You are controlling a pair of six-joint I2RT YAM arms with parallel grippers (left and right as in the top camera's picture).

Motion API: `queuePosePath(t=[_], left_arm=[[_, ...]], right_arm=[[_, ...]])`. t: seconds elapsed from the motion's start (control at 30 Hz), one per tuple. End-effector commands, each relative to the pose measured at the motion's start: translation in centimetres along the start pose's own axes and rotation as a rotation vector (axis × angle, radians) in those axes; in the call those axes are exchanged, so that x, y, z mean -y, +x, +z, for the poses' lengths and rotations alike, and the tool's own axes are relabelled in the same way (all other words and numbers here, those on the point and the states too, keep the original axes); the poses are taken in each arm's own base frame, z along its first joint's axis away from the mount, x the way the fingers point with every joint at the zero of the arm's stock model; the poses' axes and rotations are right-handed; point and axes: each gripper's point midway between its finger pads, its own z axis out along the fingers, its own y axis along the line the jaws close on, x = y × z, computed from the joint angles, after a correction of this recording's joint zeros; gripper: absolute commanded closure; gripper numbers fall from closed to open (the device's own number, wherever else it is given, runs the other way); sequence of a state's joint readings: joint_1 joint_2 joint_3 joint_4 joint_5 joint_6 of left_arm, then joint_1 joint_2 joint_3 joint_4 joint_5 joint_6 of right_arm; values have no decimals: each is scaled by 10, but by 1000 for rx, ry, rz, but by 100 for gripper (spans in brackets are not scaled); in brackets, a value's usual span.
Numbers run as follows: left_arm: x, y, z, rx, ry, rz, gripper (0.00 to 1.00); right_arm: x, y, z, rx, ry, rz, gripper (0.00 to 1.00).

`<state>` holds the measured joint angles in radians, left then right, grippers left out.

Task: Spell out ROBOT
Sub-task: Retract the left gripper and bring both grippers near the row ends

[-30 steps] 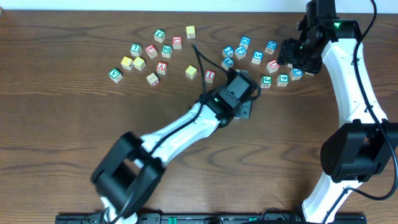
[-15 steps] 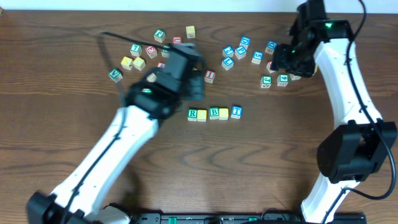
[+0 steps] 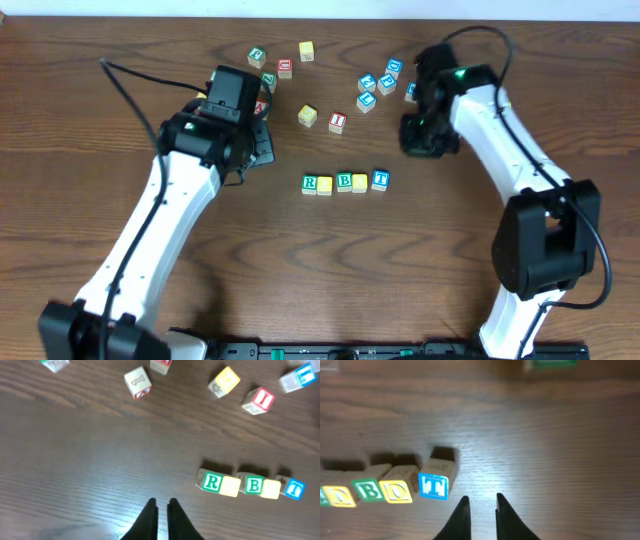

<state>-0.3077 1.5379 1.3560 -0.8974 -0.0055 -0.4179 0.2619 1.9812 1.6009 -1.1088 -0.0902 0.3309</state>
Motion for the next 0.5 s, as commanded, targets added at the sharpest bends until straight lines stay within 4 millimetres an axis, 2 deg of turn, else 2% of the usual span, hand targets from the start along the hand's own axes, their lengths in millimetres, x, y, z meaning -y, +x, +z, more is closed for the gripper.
queuePosePath(t=[0.0, 0.2, 0.47], left_arm=[[-7, 10, 18, -60, -40, 6, 92], [-8, 14, 33, -100, -61, 7, 92], [-5, 9, 38, -85, -53, 0, 92]], right_arm=[[-5, 10, 11, -9, 3, 21, 92], [-7, 17, 31, -8, 1, 38, 98], [-17, 21, 48, -6, -56, 35, 99]])
